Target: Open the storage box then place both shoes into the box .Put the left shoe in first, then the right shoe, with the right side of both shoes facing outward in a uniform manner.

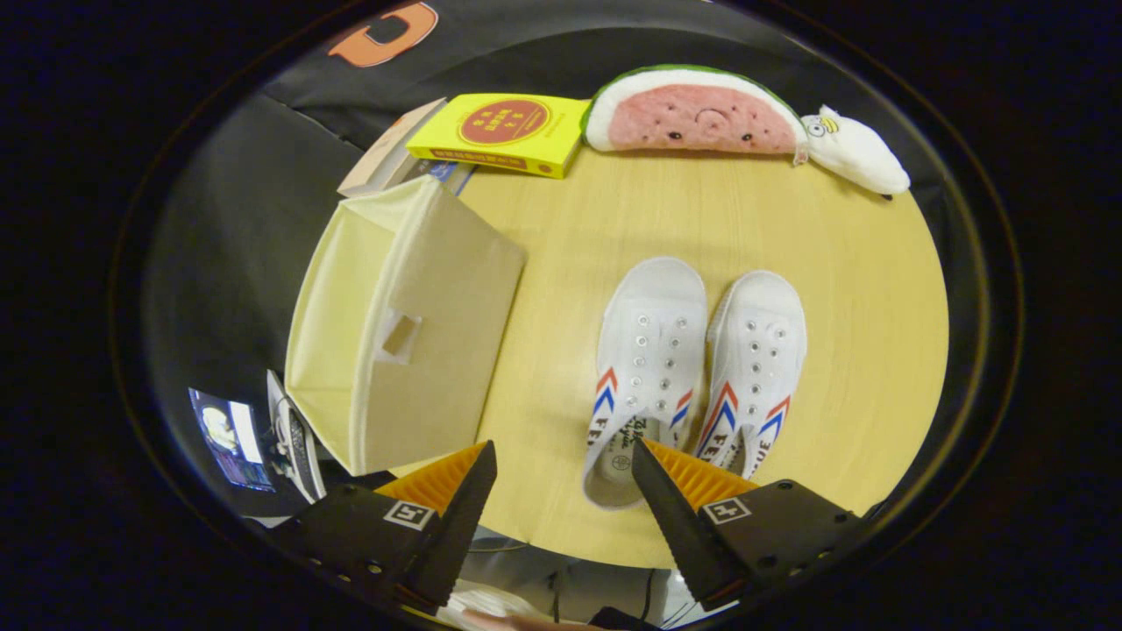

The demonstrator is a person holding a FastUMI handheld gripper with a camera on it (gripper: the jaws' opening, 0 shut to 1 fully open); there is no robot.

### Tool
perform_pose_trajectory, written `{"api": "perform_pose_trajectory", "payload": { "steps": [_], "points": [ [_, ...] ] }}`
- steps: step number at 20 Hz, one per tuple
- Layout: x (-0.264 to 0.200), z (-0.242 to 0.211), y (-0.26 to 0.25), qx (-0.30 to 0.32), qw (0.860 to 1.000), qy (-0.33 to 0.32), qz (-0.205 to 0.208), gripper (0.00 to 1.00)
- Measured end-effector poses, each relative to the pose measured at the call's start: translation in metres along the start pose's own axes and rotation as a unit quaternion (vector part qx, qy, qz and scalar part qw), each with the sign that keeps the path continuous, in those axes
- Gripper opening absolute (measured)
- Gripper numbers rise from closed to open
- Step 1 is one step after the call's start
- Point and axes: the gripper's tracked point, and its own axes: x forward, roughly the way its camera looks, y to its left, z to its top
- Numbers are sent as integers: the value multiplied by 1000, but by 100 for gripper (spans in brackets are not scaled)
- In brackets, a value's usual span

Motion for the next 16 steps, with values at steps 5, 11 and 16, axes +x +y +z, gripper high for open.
{"api": "perform_pose_trajectory", "payload": {
  "steps": [5,11,16],
  "points": [
    [27,-6,-29,52,998,21,-10,92],
    [56,8,-62,73,996,7,-48,75],
    [70,8,-66,71,996,13,-52,45]
  ]
}}
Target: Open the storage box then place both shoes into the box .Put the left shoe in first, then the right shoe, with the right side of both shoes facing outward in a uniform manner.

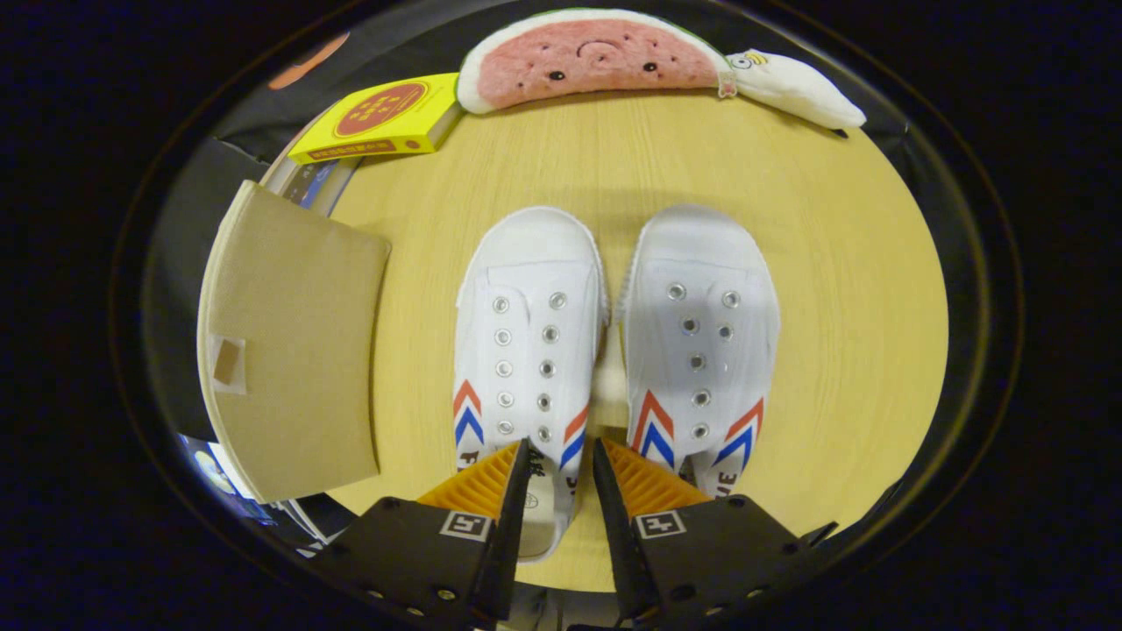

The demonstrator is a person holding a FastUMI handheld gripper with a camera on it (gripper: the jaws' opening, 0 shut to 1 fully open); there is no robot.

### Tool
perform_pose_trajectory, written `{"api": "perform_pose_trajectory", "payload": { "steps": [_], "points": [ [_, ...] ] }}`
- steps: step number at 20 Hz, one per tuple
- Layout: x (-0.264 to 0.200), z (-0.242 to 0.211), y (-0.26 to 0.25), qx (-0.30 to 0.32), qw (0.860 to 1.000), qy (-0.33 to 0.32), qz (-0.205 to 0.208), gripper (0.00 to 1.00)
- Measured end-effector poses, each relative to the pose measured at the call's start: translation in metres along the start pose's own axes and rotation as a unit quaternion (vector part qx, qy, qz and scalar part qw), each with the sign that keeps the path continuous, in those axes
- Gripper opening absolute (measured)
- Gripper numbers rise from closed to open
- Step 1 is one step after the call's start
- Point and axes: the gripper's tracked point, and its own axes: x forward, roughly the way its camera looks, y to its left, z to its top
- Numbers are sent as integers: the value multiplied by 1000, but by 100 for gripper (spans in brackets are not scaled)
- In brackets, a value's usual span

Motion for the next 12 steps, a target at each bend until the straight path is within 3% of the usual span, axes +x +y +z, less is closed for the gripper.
{"api": "perform_pose_trajectory", "payload": {
  "steps": [2,4,6,12],
  "points": [
    [8,-3,-1,2,1000,13,2,14],
    [7,2,0,-14,1000,5,13,13],
    [9,-1,1,-3,1000,-4,28,1],
    [-17,-10,9,35,996,-14,83,1]
  ]
}}
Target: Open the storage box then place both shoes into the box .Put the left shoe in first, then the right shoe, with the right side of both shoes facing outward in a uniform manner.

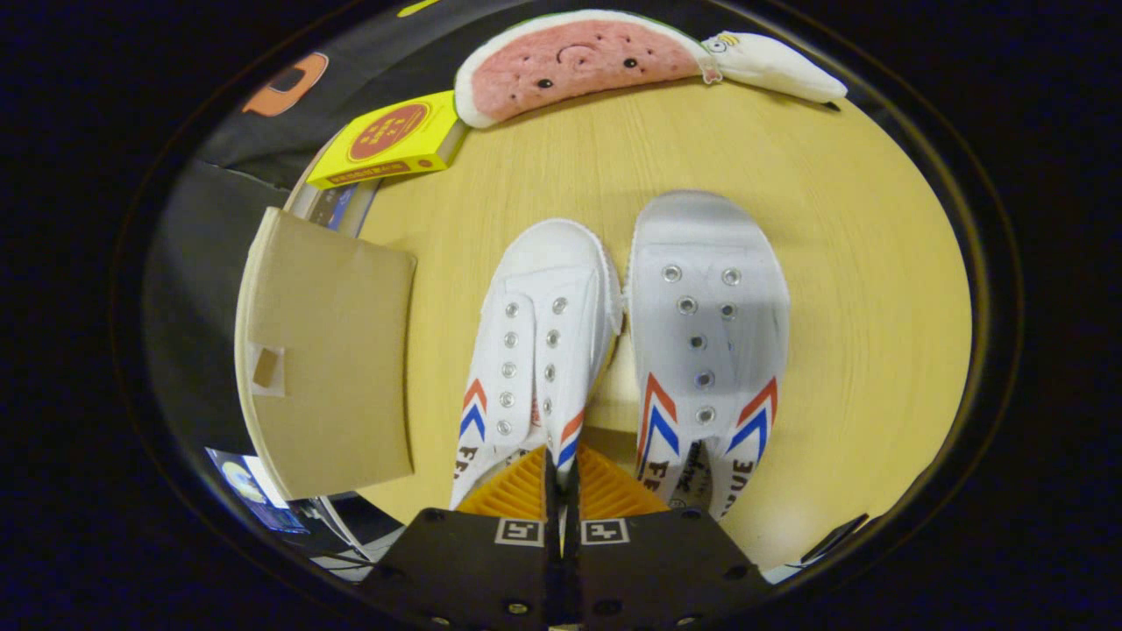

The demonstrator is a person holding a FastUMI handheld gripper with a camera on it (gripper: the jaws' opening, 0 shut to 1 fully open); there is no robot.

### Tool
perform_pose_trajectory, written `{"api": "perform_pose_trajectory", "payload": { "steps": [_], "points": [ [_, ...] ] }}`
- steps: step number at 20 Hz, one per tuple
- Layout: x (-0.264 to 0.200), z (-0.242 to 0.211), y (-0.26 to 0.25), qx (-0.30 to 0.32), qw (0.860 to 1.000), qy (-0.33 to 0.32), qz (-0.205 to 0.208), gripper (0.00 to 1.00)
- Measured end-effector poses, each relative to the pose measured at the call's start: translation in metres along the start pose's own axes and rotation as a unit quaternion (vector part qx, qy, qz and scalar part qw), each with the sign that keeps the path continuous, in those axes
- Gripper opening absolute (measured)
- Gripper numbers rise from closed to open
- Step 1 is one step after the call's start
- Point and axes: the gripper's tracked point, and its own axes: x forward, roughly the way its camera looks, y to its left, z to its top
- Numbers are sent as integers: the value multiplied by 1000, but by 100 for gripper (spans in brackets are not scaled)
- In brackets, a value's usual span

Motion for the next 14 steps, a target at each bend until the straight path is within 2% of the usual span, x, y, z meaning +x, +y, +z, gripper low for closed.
{"api": "perform_pose_trajectory", "payload": {
  "steps": [7,14],
  "points": [
    [-64,-9,43,7,998,-55,26,0],
    [-131,-14,148,-32,990,-126,62,0]
  ]
}}
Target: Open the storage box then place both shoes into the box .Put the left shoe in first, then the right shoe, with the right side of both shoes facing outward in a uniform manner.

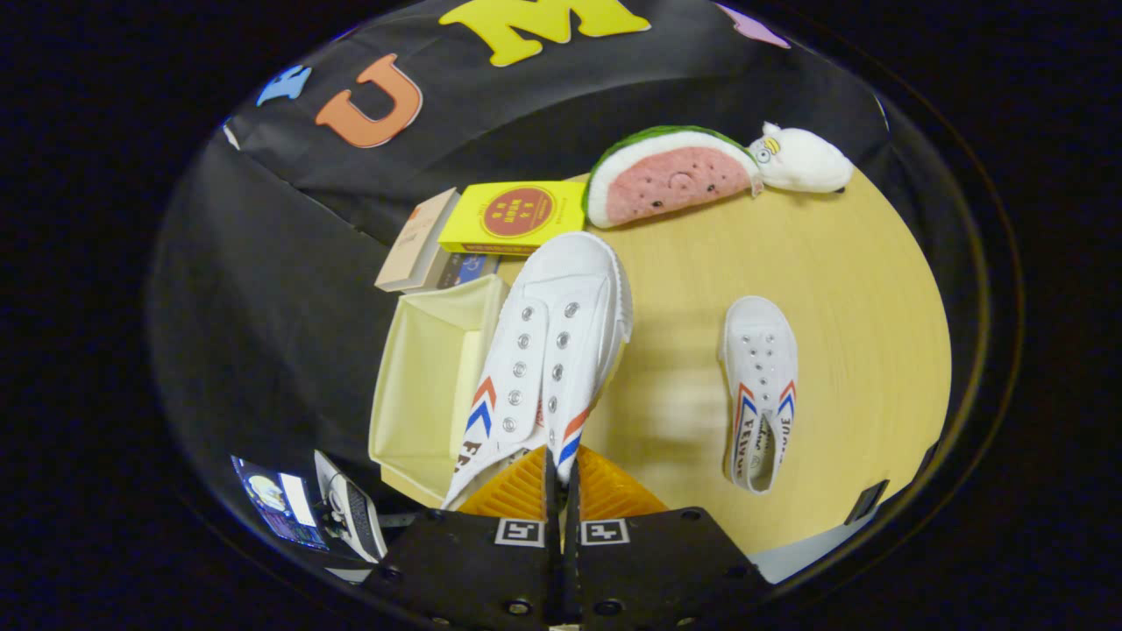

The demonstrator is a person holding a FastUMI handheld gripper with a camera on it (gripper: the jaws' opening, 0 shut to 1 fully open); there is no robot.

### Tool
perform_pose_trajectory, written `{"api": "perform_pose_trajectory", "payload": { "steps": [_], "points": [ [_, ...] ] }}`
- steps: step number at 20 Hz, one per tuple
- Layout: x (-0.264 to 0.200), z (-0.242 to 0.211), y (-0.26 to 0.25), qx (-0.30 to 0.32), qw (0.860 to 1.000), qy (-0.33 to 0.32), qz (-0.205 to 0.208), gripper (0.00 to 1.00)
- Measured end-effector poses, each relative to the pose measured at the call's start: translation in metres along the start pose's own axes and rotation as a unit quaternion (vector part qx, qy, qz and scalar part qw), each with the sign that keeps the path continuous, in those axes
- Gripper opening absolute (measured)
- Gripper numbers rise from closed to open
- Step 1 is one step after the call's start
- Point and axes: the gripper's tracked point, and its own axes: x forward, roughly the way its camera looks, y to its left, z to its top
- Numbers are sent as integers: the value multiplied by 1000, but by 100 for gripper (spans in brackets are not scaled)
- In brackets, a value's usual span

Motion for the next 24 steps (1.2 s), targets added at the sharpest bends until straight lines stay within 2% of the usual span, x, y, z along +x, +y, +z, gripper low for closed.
{"api": "perform_pose_trajectory", "payload": {
  "steps": [4,11,17,24],
  "points": [
    [5,2,69,-20,1000,-7,16,0],
    [76,-1,148,-30,999,-17,-32,1],
    [153,-26,156,-31,995,-16,-94,1],
    [209,-35,144,-21,990,44,-134,0]
  ]
}}
